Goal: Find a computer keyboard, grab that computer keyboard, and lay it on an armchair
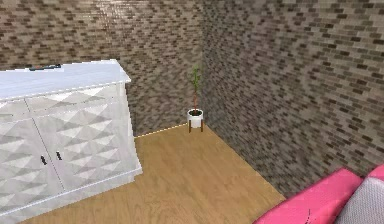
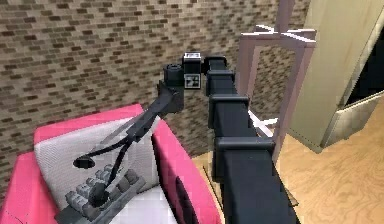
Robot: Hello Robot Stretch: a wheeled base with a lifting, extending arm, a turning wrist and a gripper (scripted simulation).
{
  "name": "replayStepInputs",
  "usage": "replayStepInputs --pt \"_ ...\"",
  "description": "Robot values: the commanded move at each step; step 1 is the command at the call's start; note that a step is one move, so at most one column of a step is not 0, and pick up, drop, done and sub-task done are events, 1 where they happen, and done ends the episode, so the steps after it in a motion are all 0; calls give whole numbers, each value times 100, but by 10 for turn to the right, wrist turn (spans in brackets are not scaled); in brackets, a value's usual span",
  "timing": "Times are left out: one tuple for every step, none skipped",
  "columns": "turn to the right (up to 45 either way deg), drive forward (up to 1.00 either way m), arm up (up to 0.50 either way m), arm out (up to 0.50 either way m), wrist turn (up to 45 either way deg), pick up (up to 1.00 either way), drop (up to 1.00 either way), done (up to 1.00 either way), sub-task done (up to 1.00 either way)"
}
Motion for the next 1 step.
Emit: replayStepInputs --pt "0 0 0 -28 0 0 0 0 0"
